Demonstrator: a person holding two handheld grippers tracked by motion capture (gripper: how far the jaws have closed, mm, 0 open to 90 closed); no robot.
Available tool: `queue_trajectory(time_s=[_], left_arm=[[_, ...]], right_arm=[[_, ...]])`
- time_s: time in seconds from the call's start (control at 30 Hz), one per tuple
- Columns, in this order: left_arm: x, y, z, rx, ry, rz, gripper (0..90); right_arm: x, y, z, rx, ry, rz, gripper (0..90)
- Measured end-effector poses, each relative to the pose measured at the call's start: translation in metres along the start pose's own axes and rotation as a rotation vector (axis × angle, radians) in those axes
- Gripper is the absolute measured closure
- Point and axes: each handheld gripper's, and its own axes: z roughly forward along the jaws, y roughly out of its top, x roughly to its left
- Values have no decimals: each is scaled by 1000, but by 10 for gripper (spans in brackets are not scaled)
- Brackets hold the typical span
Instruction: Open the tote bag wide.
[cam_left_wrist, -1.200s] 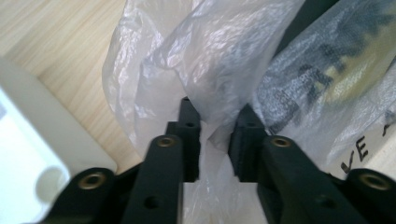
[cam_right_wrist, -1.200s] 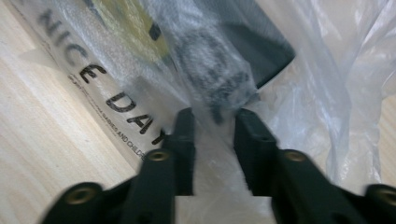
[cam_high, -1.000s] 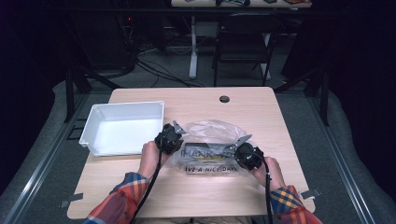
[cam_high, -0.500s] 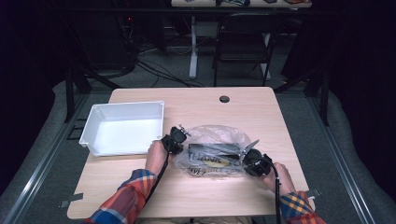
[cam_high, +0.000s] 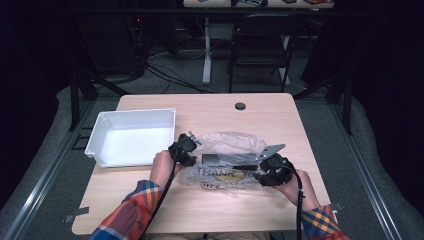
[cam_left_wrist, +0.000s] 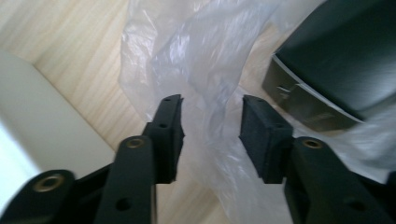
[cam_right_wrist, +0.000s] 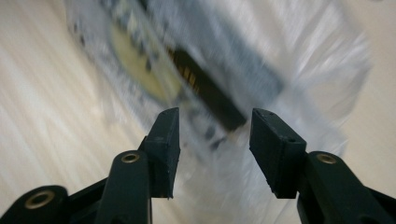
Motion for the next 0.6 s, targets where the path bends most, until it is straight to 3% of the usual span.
queue_trajectory(time_s=[0.03,0.1,0.13,0.17,0.2,0.23,0.27,0.33,0.47,0.6], left_arm=[[0,1,-5,-9,-3,6,562],[-1,1,-13,-21,-9,4,561],[-1,1,-16,-22,-20,5,557],[-1,0,-20,-27,-34,7,557],[-1,-1,-22,-30,-49,1,562],[-1,-1,-22,-30,-49,1,567],[0,-2,-23,-37,-62,-2,590],[2,-3,-21,-40,-83,-9,618],[7,-5,-12,-45,-103,-32,743],[12,-6,1,-35,-105,-50,815]], right_arm=[[2,7,-7,-49,-62,-6,465],[1,9,-6,-47,-88,-6,447],[0,11,-2,-30,-130,-4,444],[-5,12,8,35,-183,-8,427],[-7,12,13,53,-201,-6,435],[-7,12,13,53,-201,-6,435],[-17,10,26,114,-189,12,479],[-24,8,33,126,-176,35,599],[-36,6,41,105,-149,87,820],[-51,7,52,80,-146,151,890]])
